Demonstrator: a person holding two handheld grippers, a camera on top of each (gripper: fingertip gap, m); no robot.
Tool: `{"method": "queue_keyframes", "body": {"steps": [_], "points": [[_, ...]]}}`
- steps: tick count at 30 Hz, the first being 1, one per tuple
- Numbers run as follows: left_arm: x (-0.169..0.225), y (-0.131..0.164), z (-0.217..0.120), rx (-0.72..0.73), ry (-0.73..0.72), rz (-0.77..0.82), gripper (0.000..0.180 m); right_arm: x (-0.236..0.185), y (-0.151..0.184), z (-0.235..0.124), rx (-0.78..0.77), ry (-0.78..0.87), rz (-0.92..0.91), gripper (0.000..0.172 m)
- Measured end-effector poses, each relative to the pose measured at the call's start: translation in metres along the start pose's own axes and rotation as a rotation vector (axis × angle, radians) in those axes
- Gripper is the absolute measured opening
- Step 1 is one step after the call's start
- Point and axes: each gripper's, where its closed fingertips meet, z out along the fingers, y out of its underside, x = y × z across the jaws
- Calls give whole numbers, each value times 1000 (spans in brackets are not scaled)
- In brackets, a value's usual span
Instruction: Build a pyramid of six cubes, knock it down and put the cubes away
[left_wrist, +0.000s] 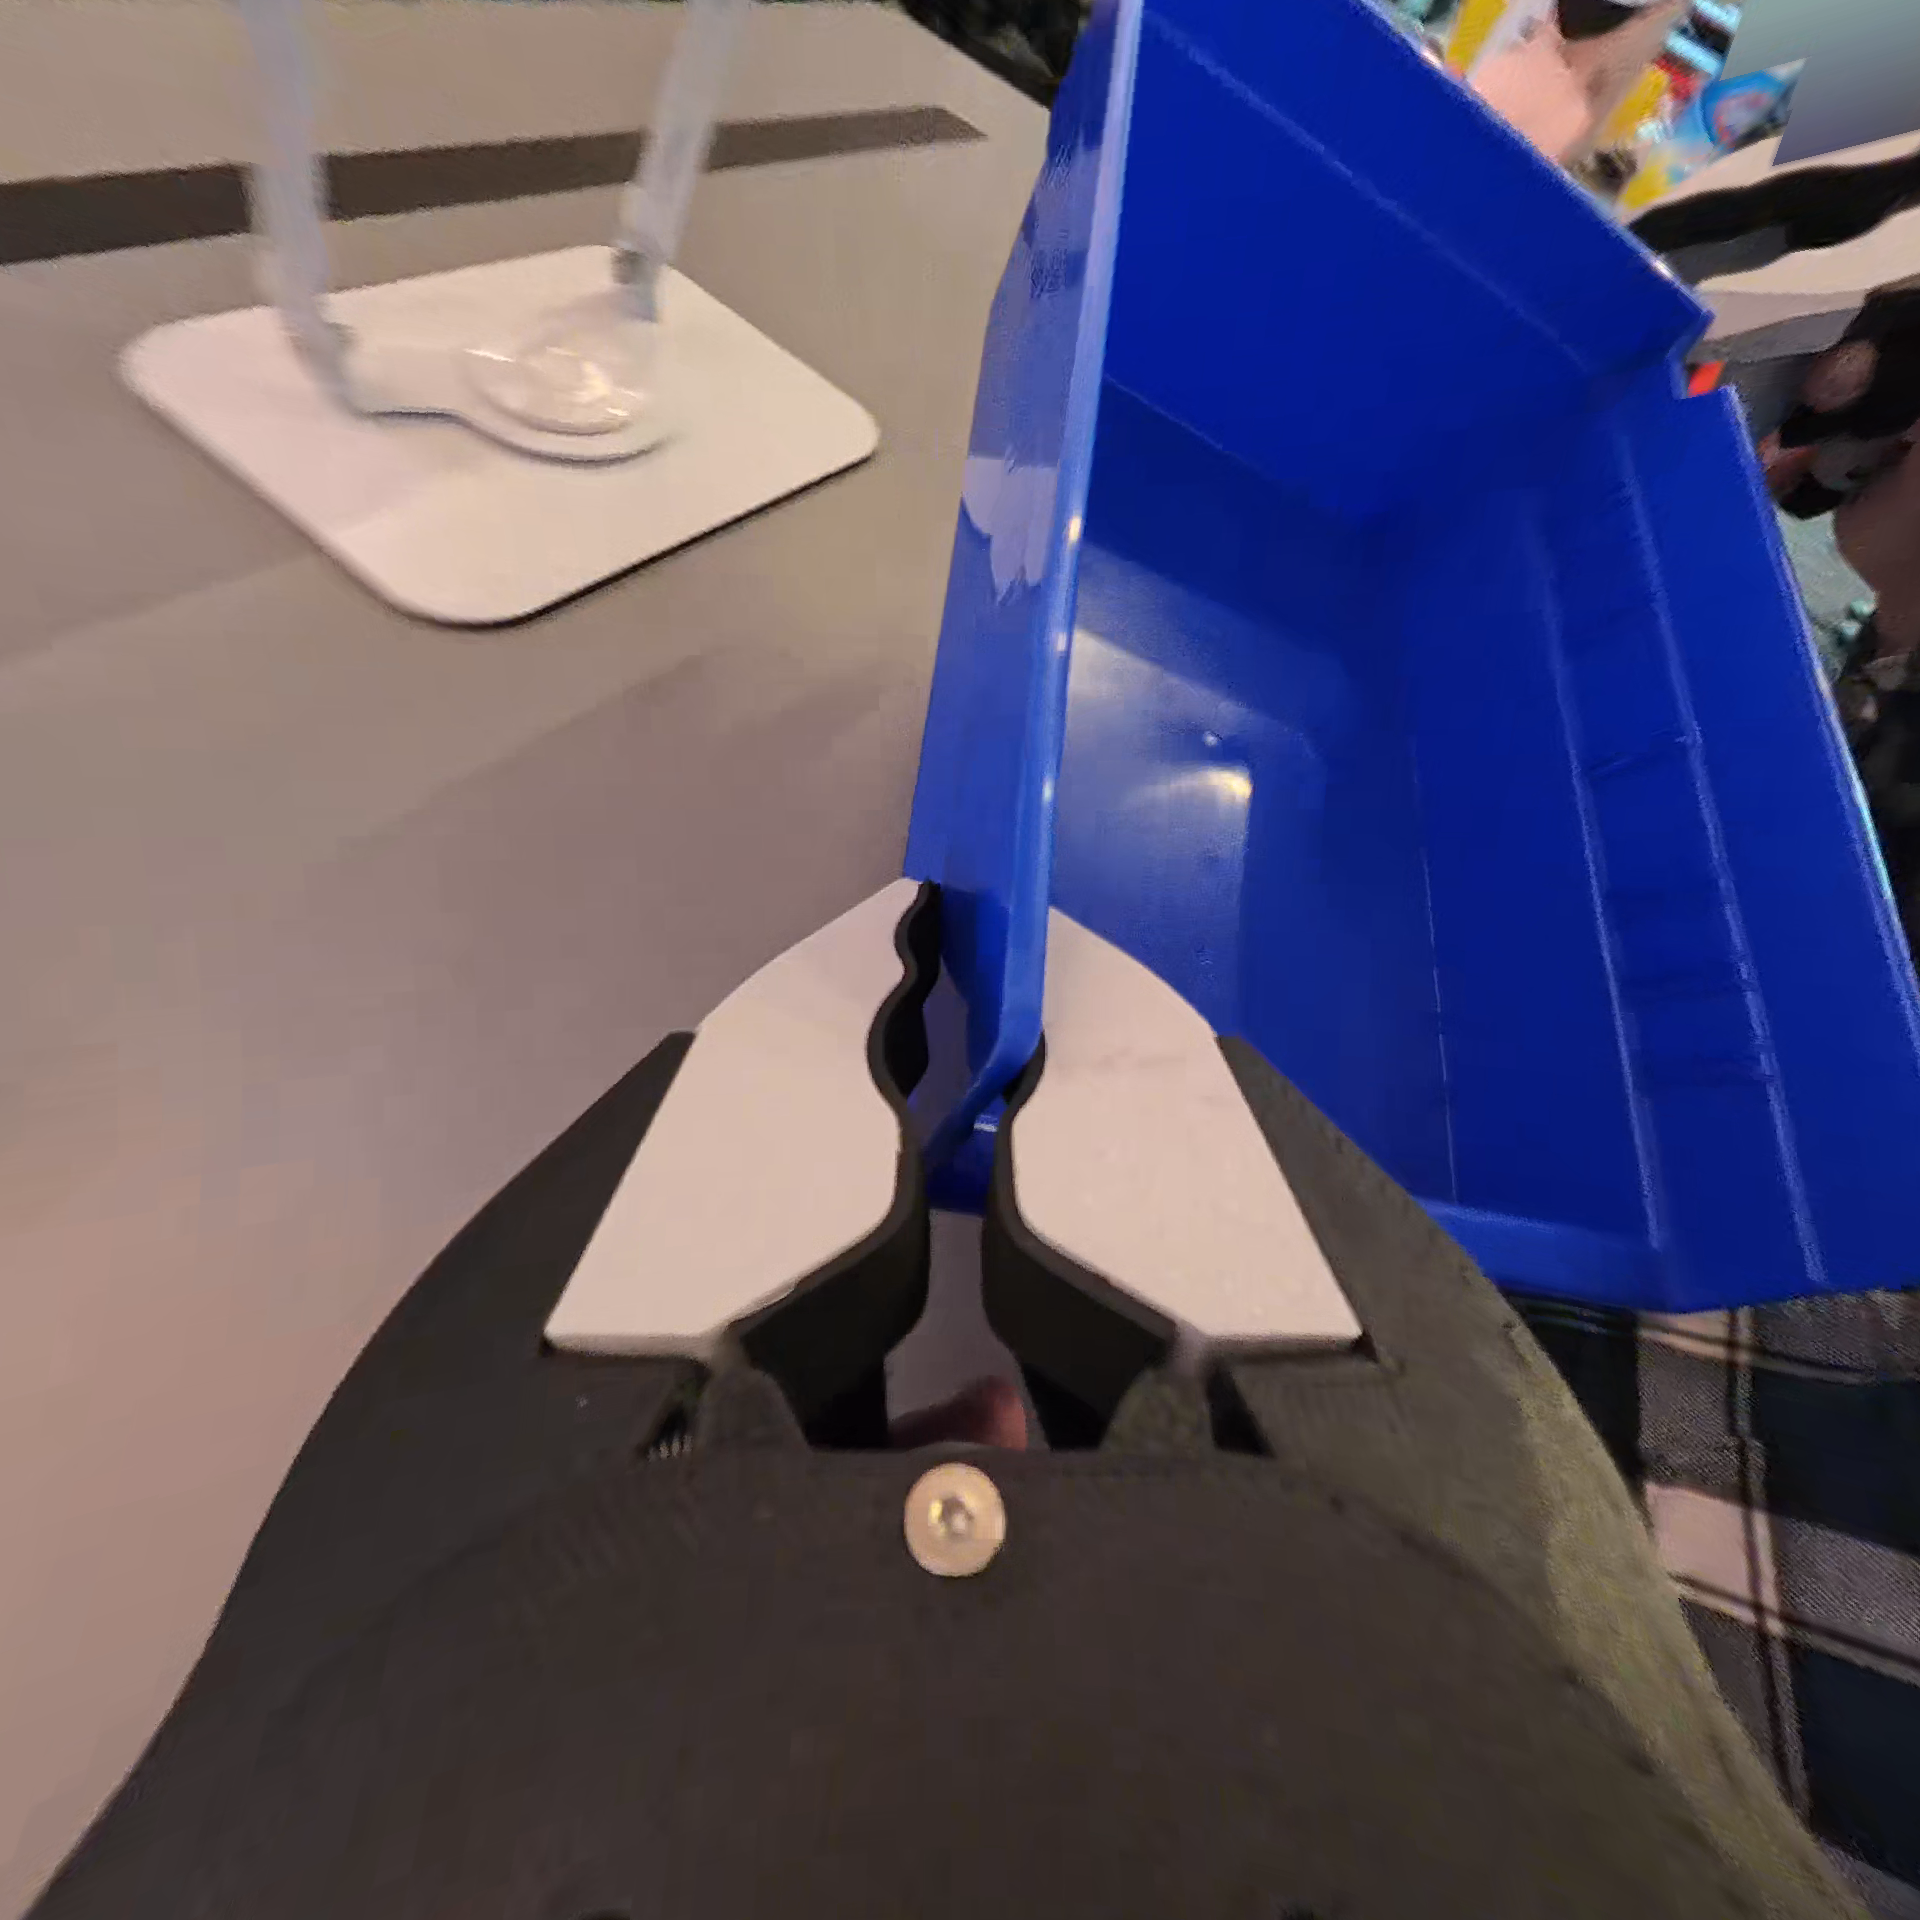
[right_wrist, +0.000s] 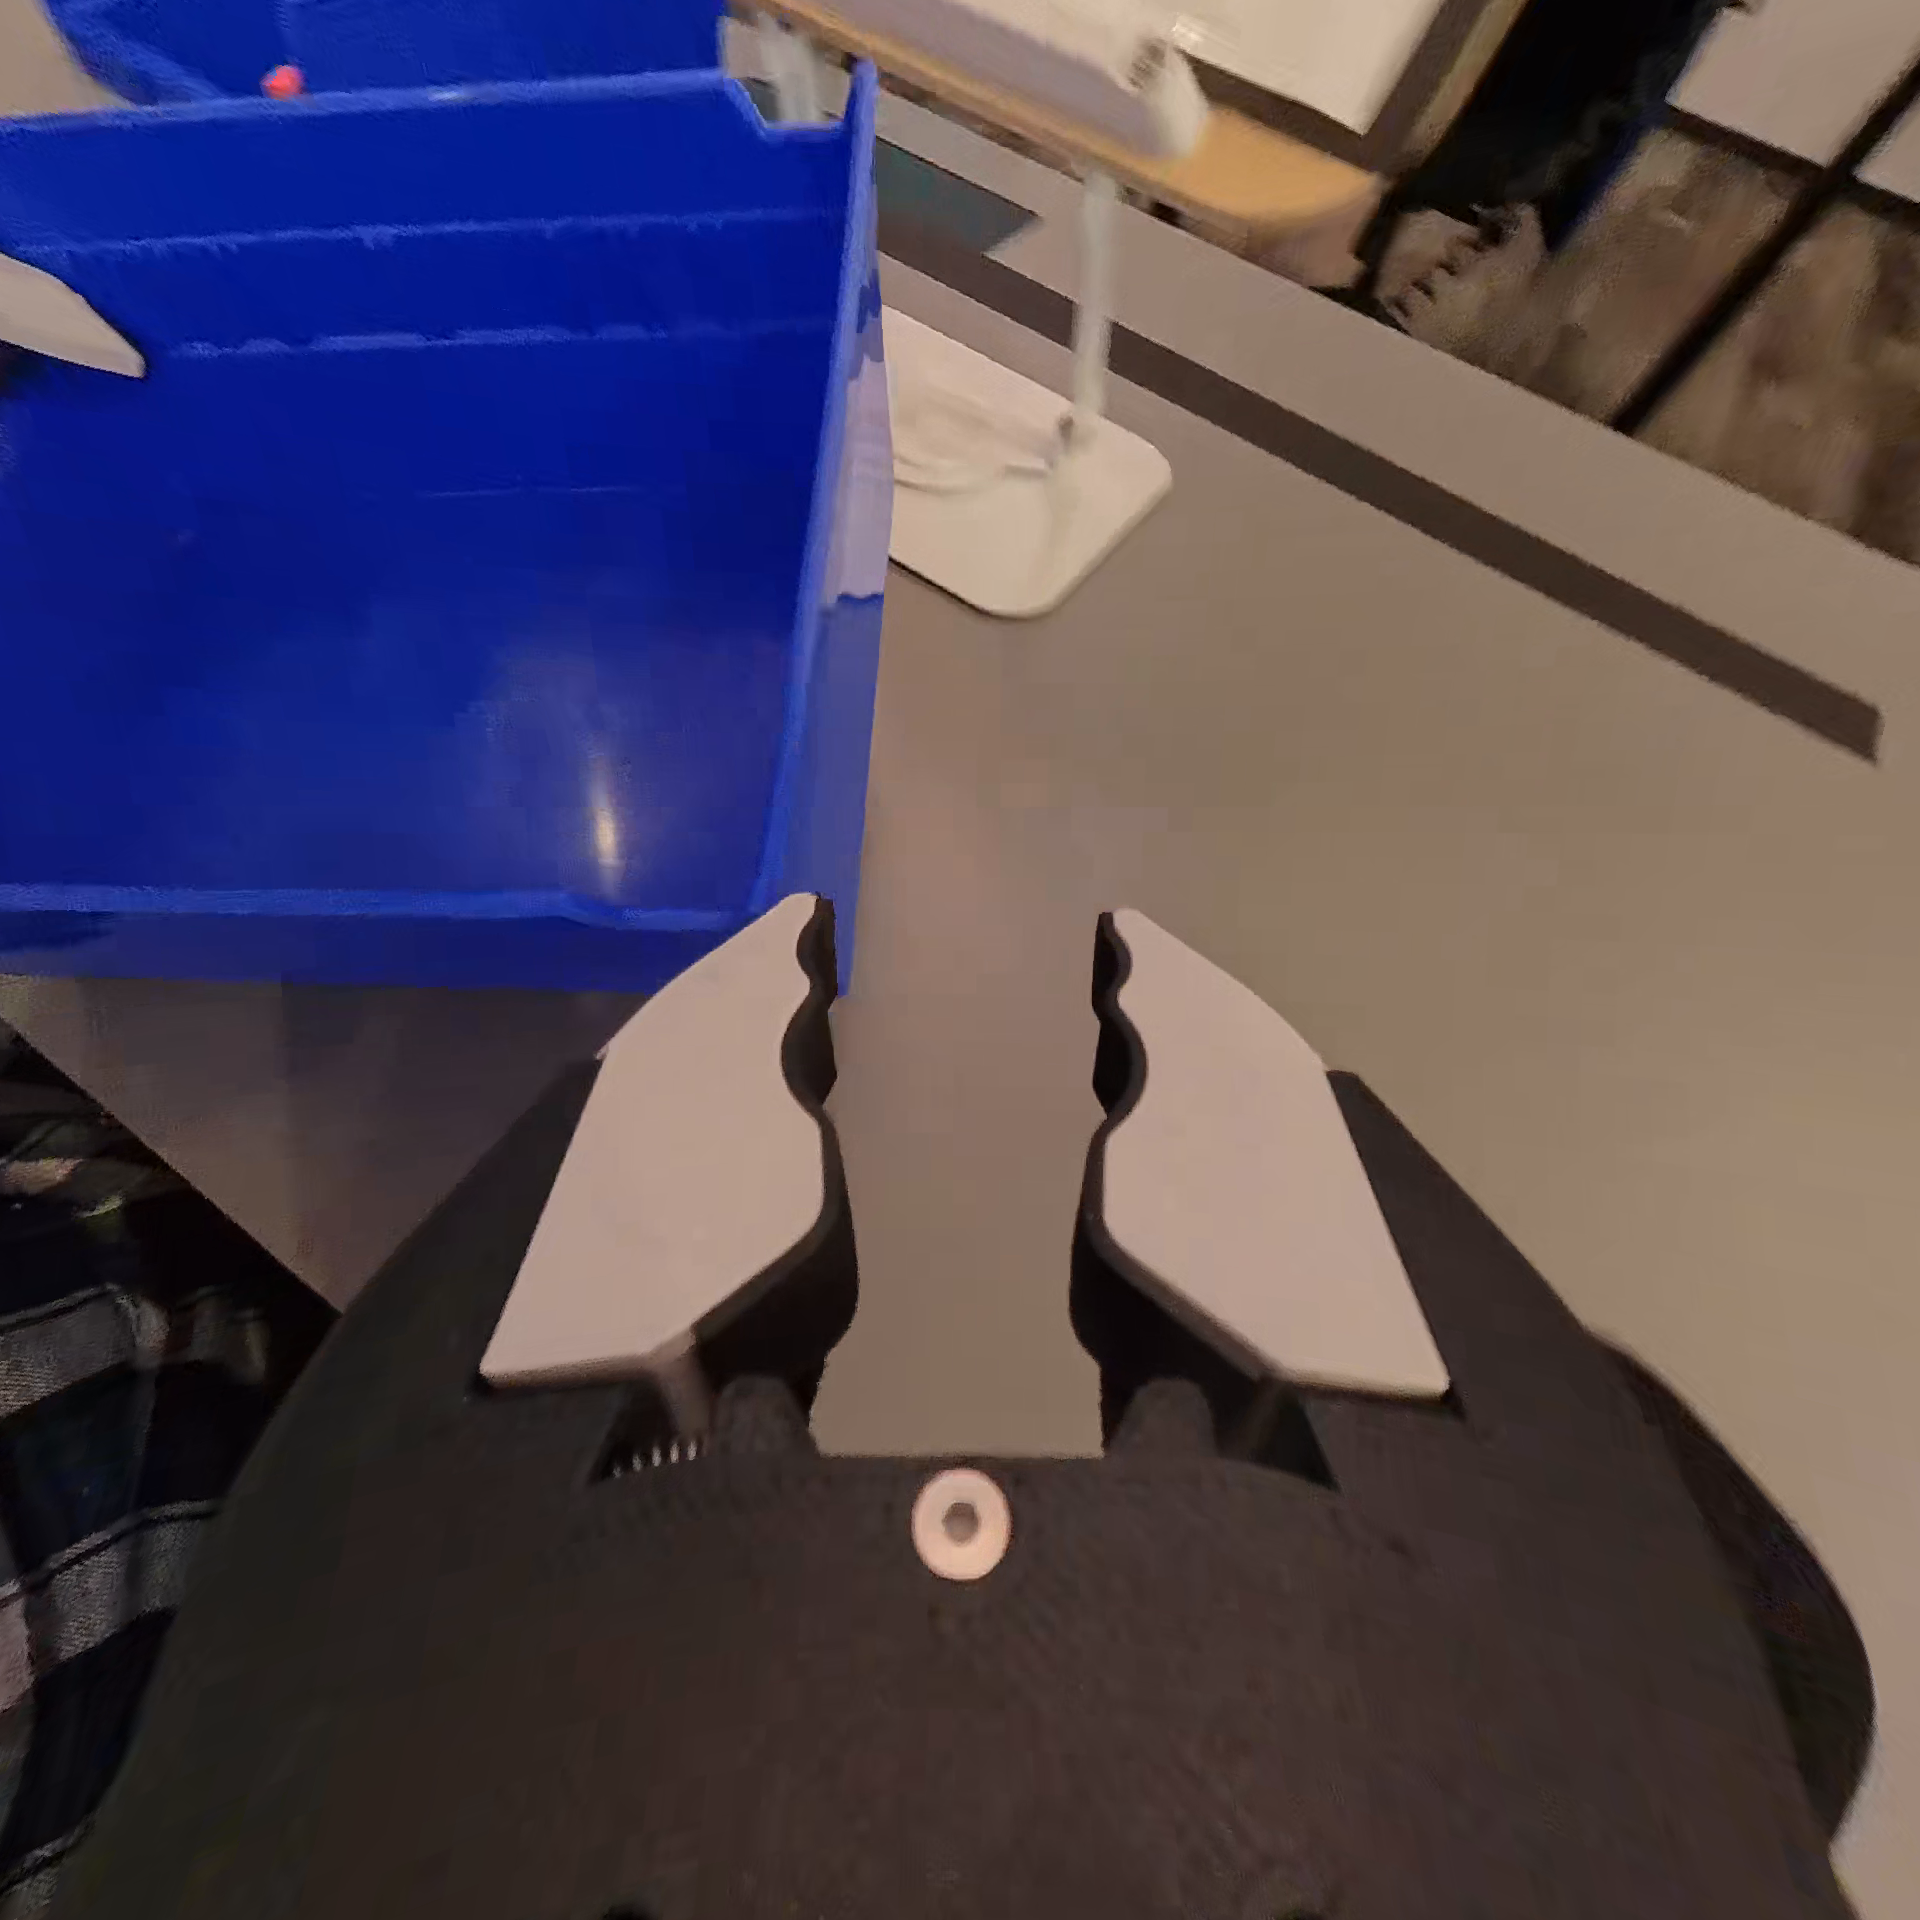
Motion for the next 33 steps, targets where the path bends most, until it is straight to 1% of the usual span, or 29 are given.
{"method": "queue_keyframes", "body": {"steps": [3,5,7,9,12,15,17,18,20,22,24,25,26,29,31,33], "points": [[7,-15,49,-71,62,35,7,22,34,-28,-17,82,81,51],[9,-24,77,-110,78,52,7,27,49,-41,-3,102,133,53],[10,-31,102,-134,107,33,7,24,58,-49,24,102,165,56],[10,-36,122,-142,117,20,7,11,59,-48,60,84,178,65],[10,-43,148,-157,118,-26,7,-18,54,-34,107,54,174,95],[12,-46,170,-157,121,-63,8,-47,46,-8,144,39,138,127],[16,-47,183,-157,133,-89,9,-59,43,8,130,44,102,135],[19,-48,189,-155,141,-98,10,-63,42,15,126,49,89,136],[23,-50,198,-142,145,-110,10,-57,46,30,86,102,58,144],[23,-53,202,-126,133,-108,12,-45,48,37,64,143,28,142],[20,-55,205,-109,123,-104,13,-39,51,38,43,105,54,122],[20,-55,206,-106,131,-105,13,-35,52,38,36,90,67,118],[22,-56,207,-105,139,-100,15,-30,53,36,32,81,79,117],[37,-56,215,-105,194,-78,22,-11,55,31,11,55,118,104],[43,-58,222,-103,214,-67,25,5,57,28,-21,45,123,85],[50,-60,230,-108,241,-54,30,23,60,26,-53,35,151,71]]}}
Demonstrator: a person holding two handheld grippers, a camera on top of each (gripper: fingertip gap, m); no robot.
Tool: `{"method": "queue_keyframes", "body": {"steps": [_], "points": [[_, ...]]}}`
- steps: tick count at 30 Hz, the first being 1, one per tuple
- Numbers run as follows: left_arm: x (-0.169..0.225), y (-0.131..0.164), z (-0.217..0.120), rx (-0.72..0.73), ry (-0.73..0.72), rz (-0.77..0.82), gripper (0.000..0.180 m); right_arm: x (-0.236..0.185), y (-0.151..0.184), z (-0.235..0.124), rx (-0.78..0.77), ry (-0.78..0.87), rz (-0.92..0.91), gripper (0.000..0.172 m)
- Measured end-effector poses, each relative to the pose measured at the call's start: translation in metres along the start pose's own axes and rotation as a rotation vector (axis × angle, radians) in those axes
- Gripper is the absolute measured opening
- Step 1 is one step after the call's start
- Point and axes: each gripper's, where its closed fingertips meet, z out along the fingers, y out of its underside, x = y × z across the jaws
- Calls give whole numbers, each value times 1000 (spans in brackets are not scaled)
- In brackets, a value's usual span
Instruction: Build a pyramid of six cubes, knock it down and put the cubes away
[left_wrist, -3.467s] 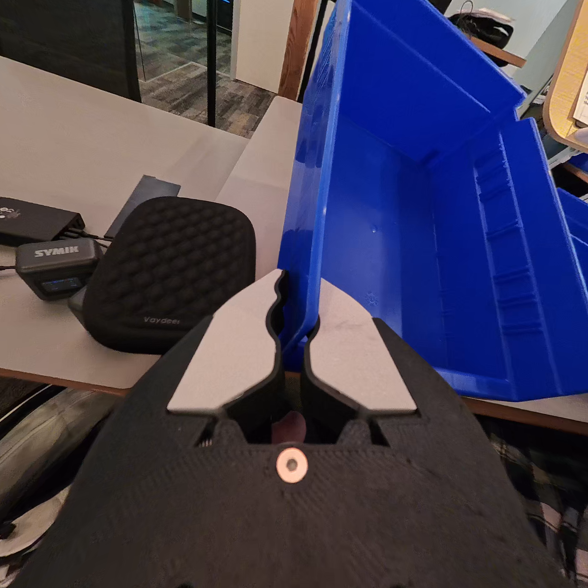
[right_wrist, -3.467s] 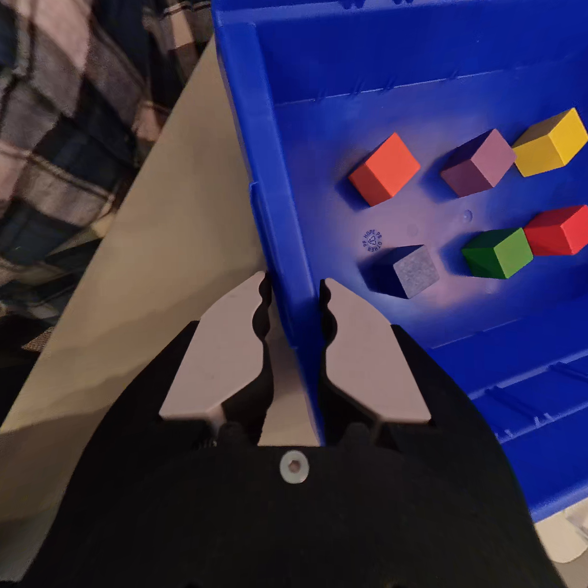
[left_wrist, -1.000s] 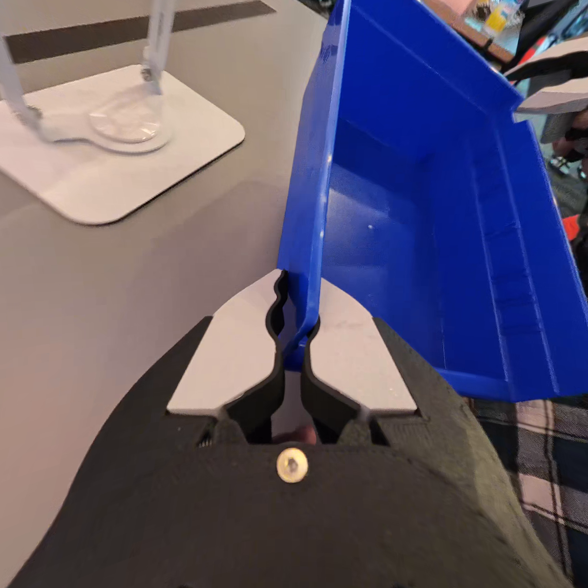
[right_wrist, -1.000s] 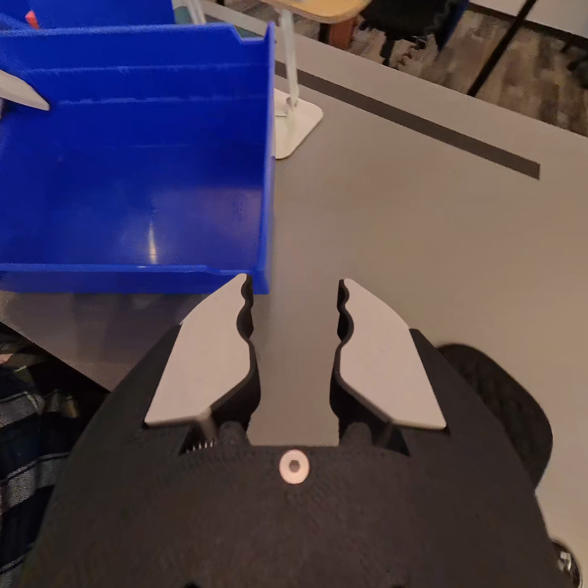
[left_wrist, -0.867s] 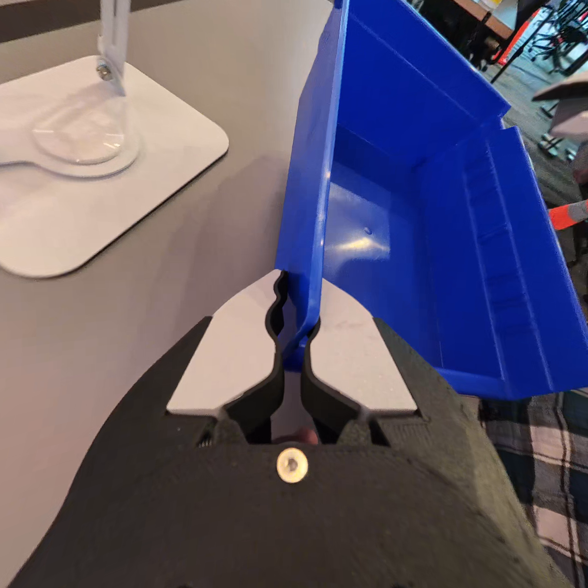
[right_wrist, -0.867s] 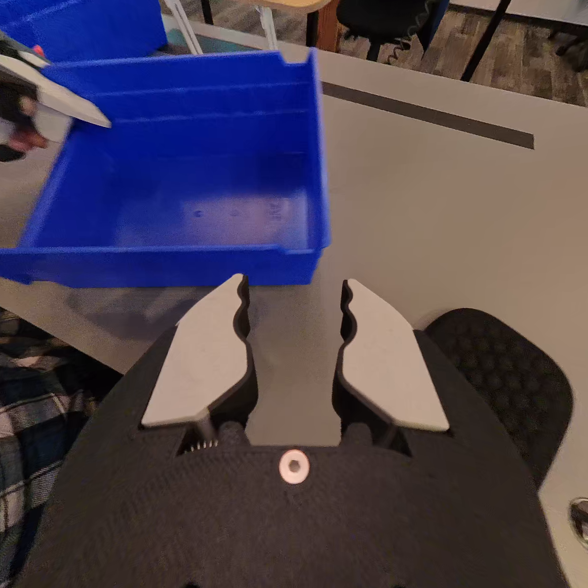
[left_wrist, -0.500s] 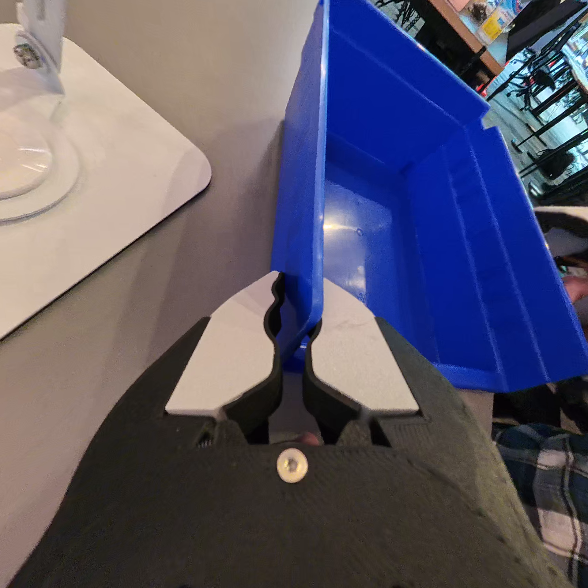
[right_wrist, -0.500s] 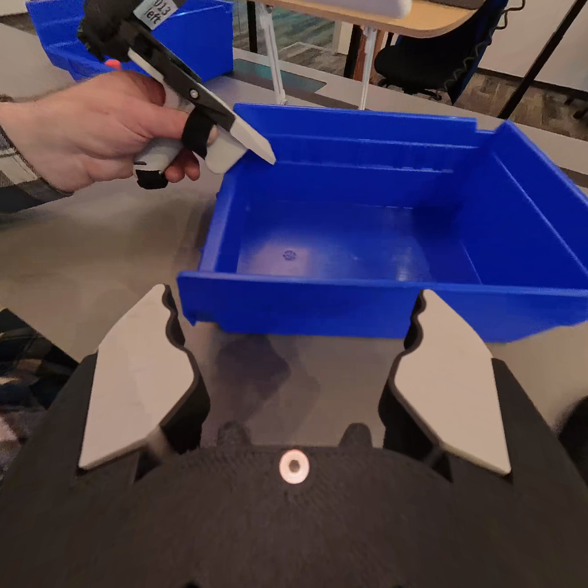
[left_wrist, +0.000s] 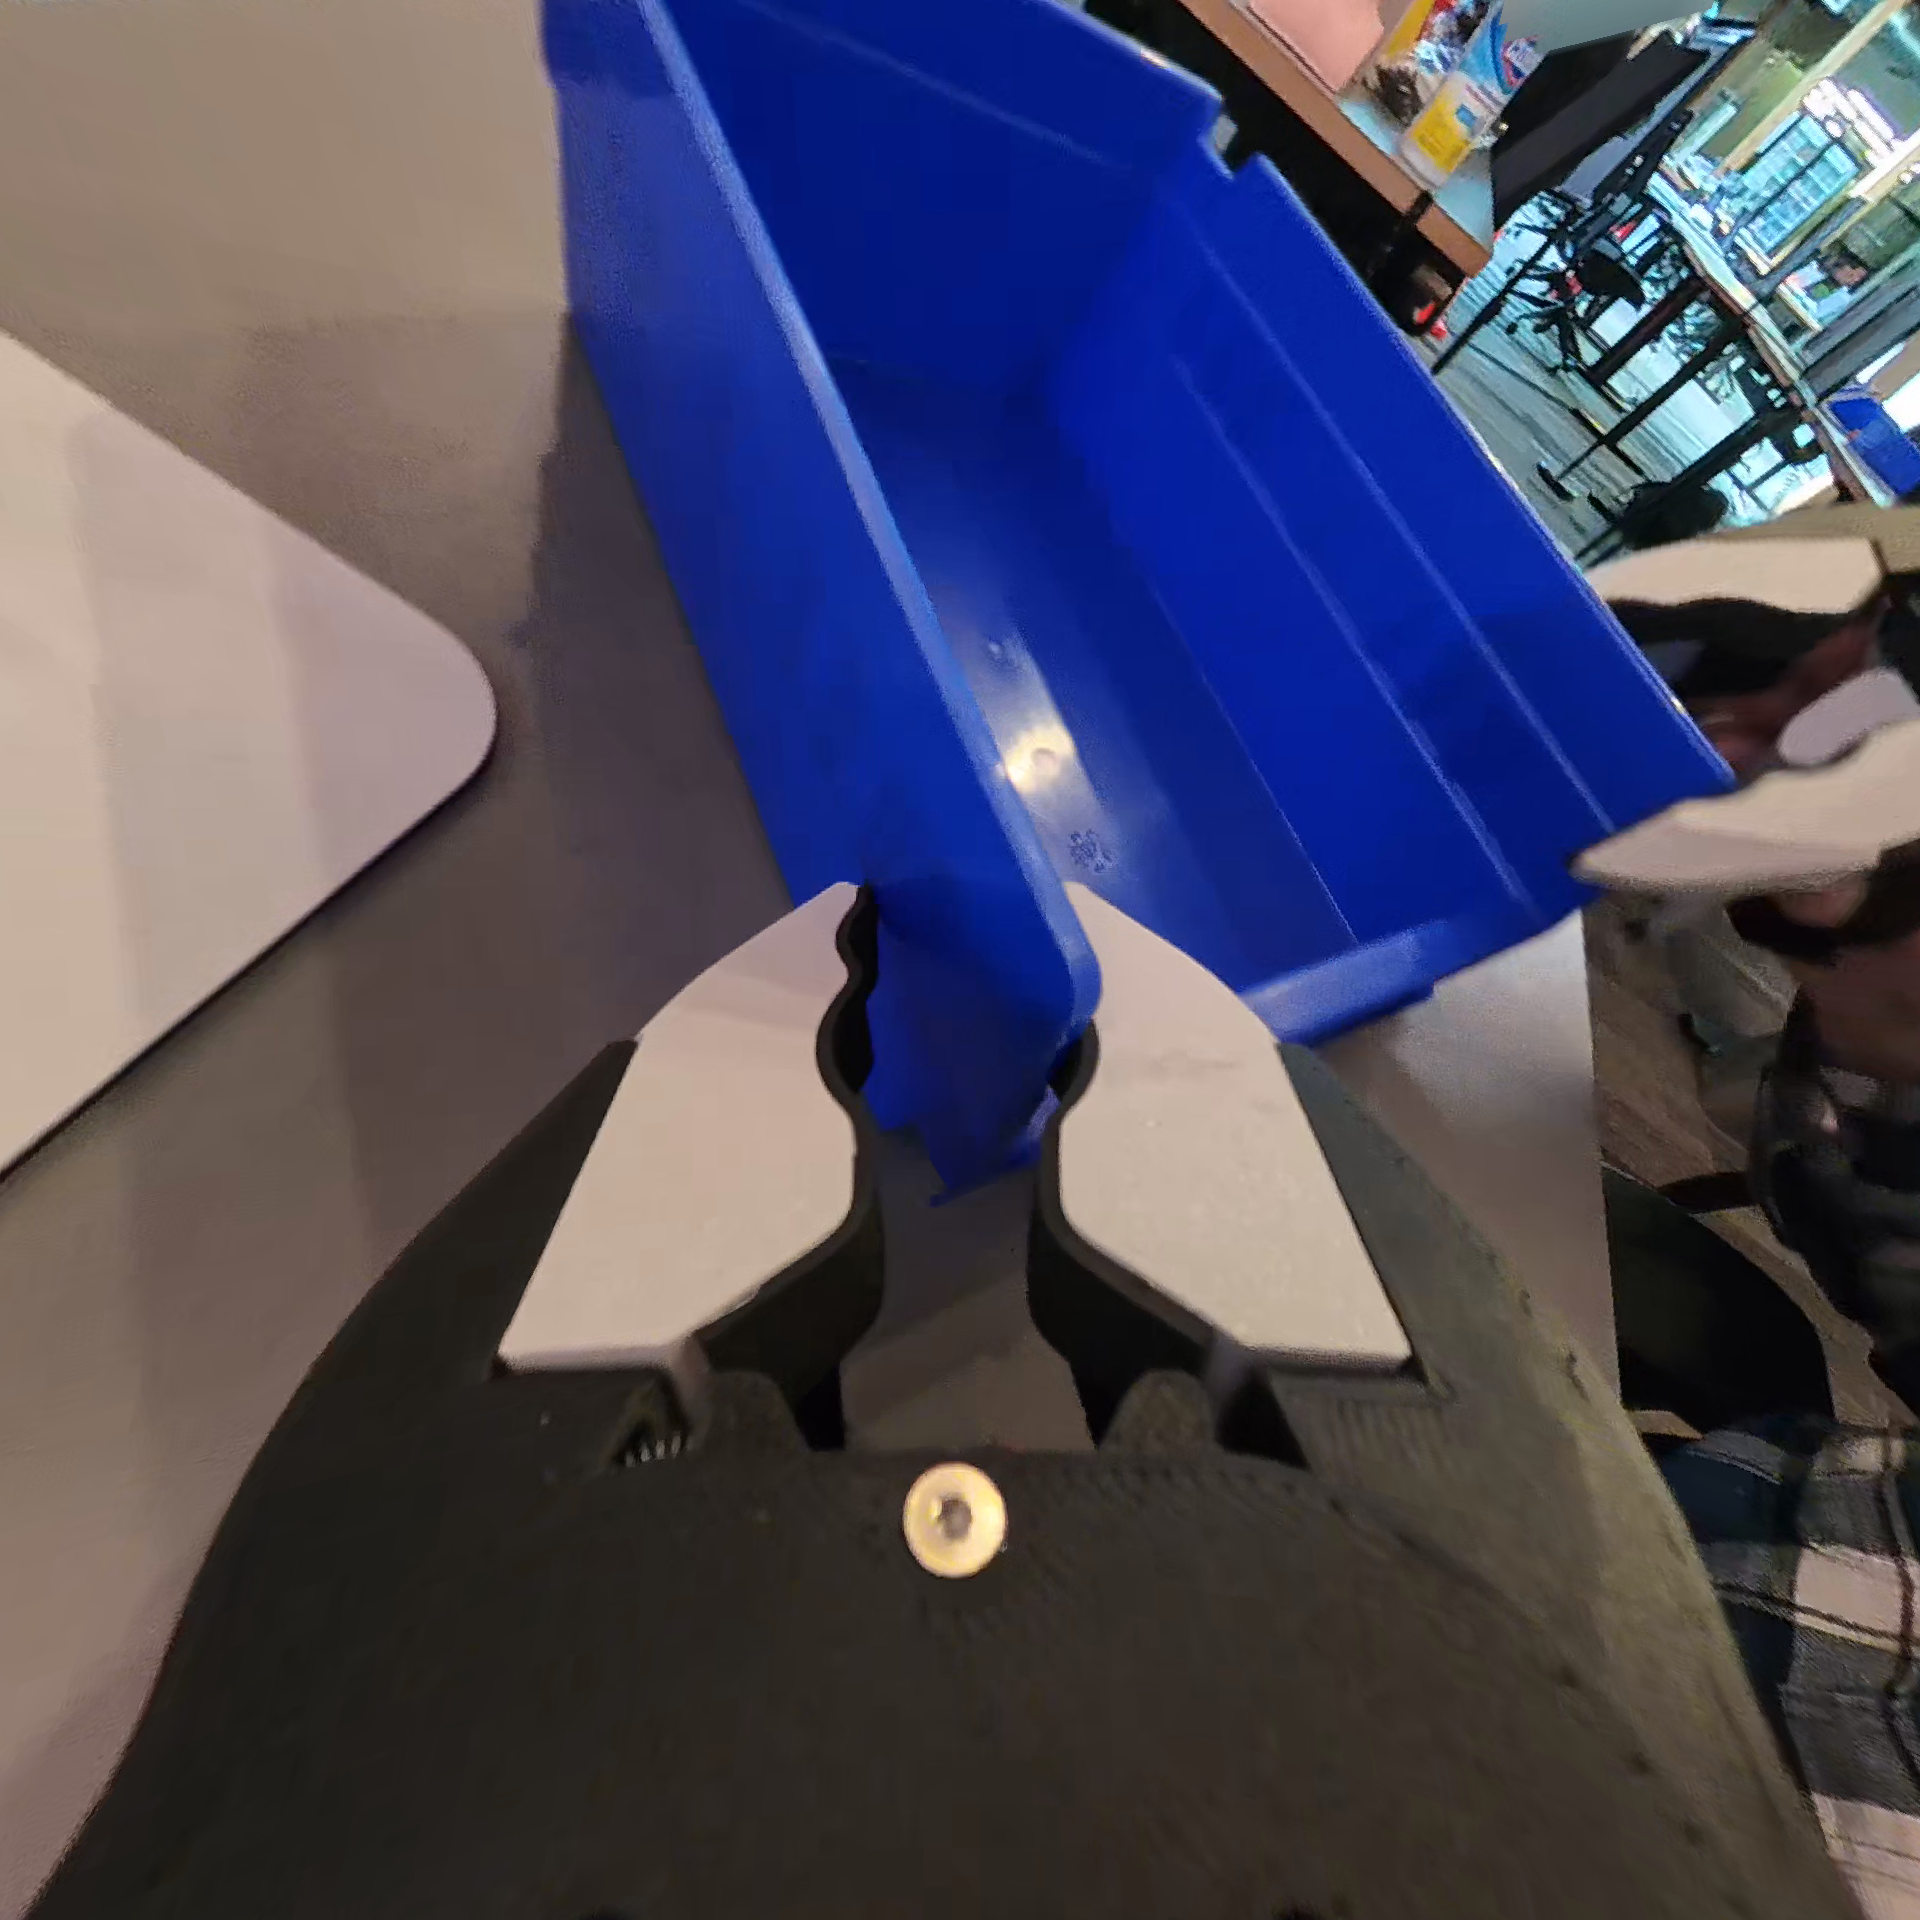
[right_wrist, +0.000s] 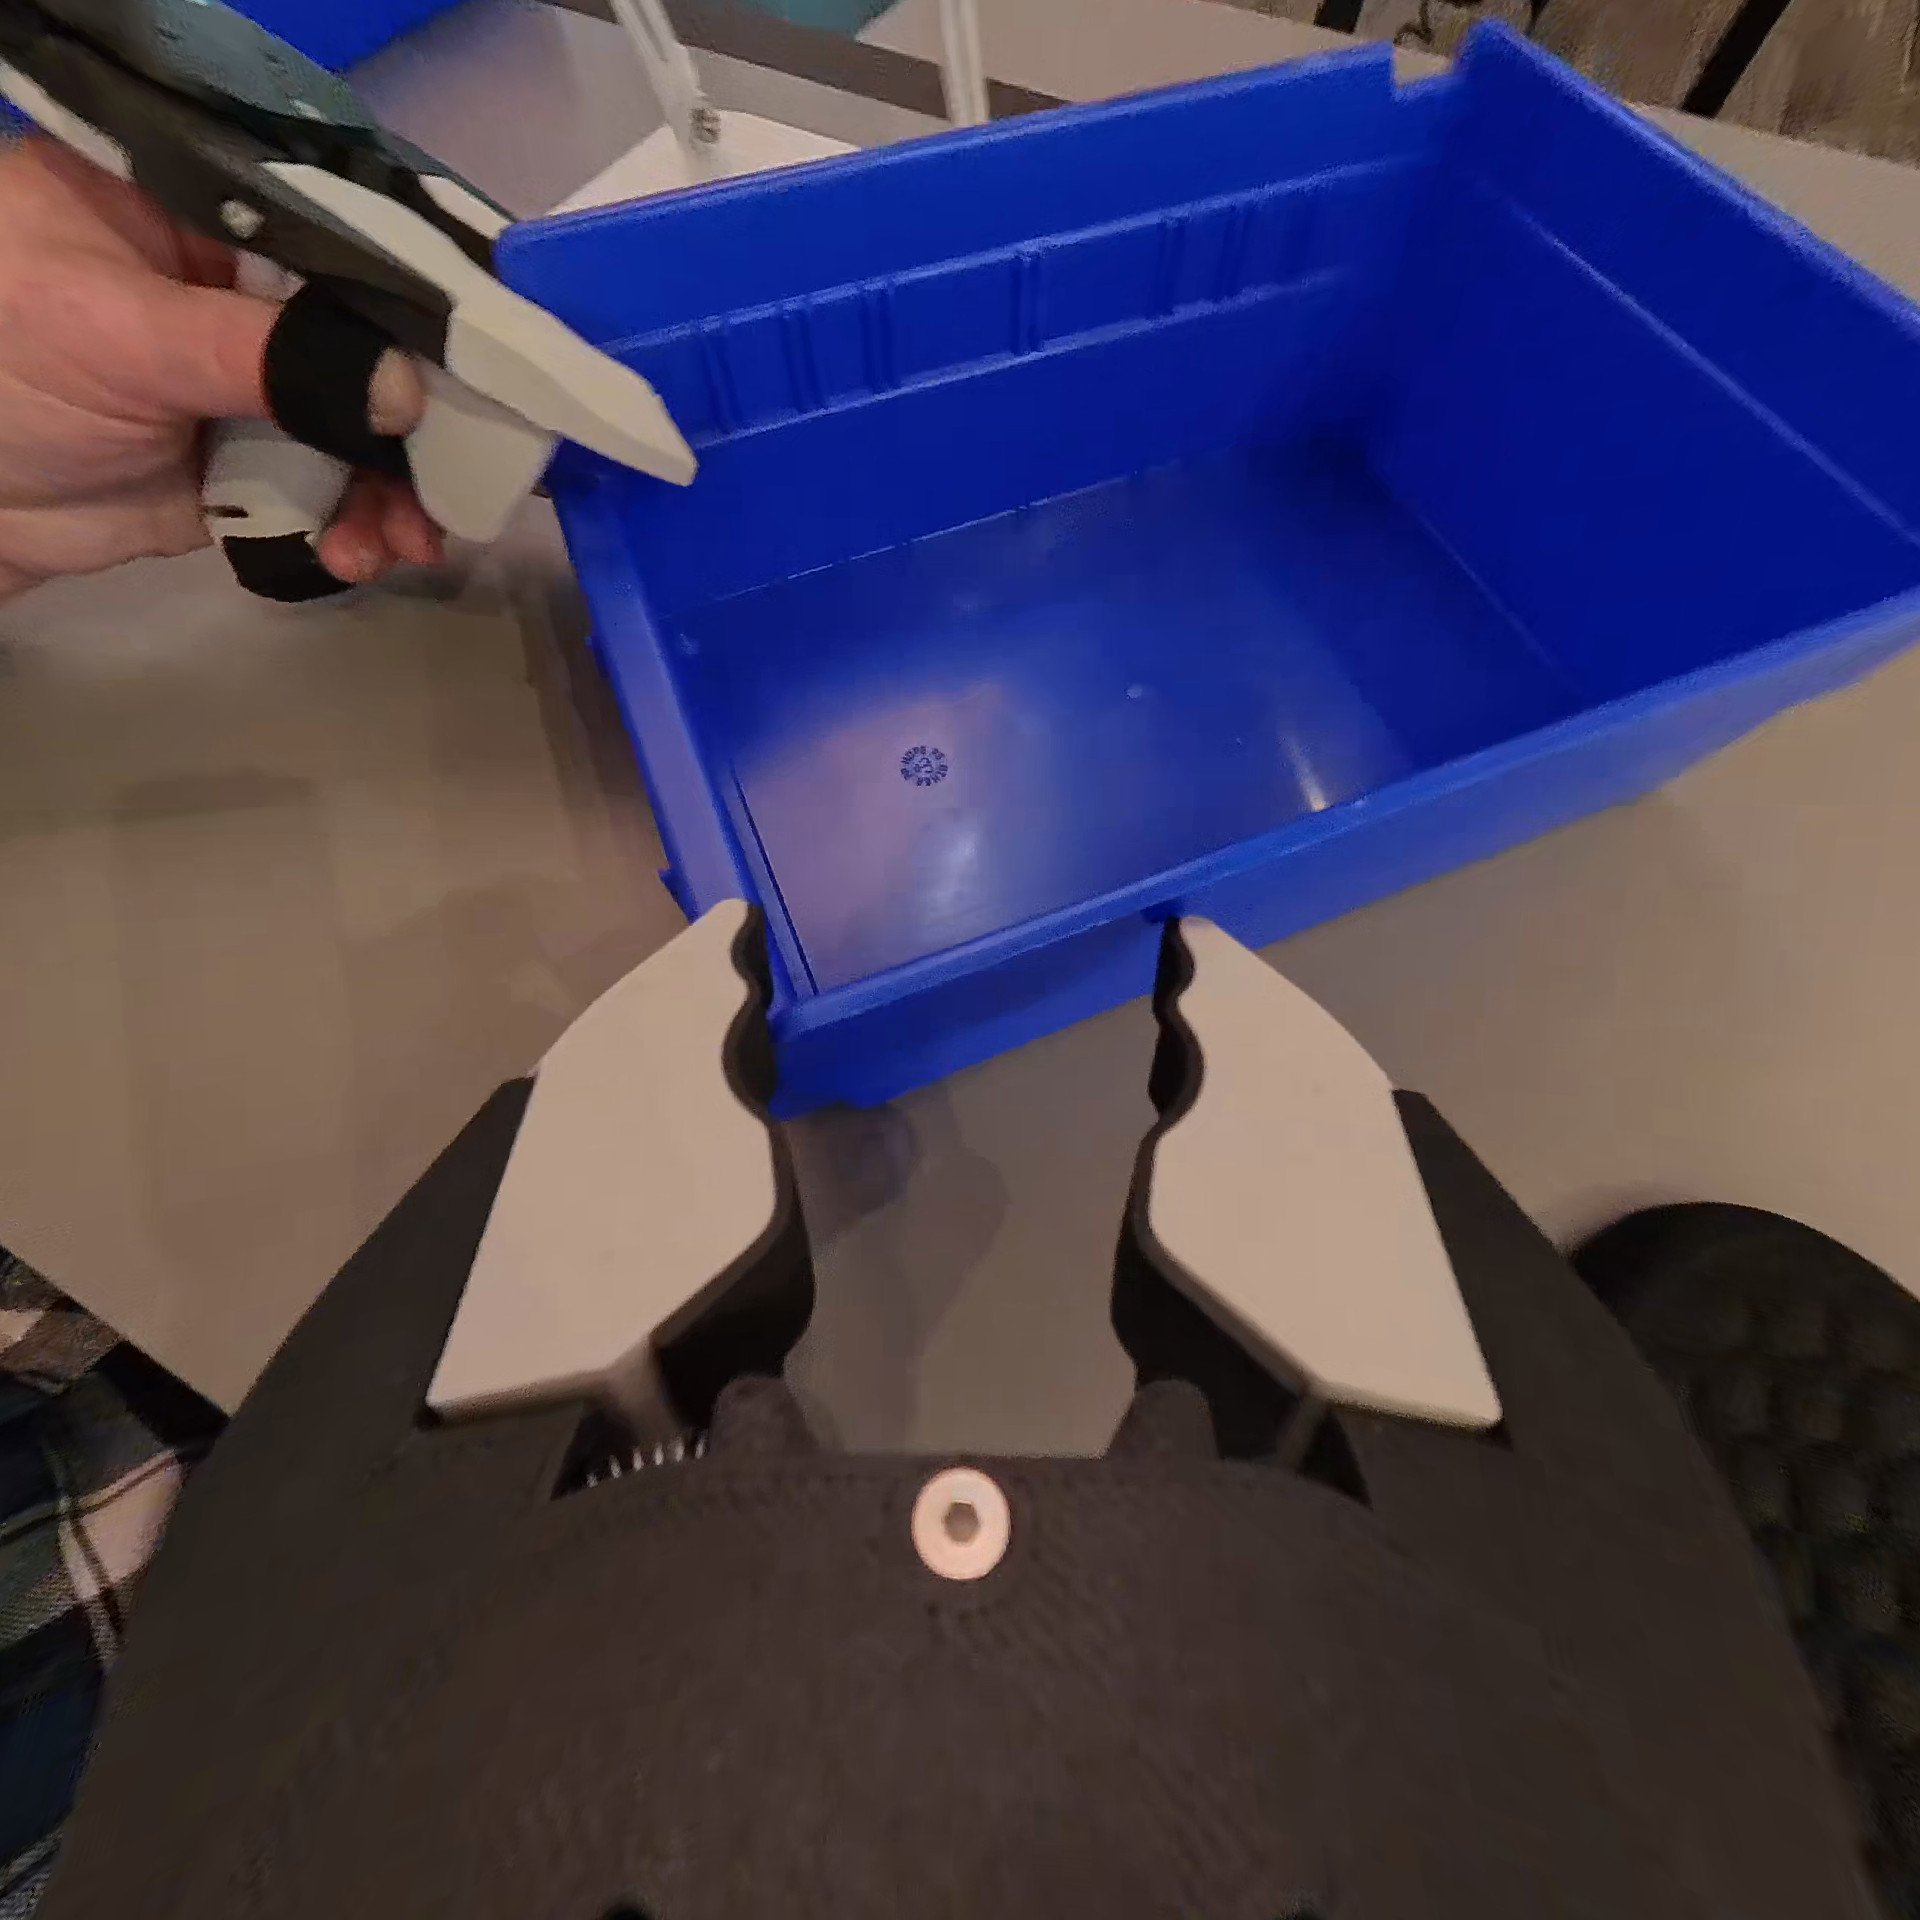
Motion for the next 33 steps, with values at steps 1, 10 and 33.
{"method": "queue_keyframes", "body": {"steps": [1,10,33], "points": [[3,-1,5,-8,7,16,31,9,0,0,-16,2,9,66],[16,-22,51,-17,53,68,46,109,-1,16,-236,118,3,34],[31,-95,186,56,92,21,57,320,-26,60,-401,107,88,7]]}}
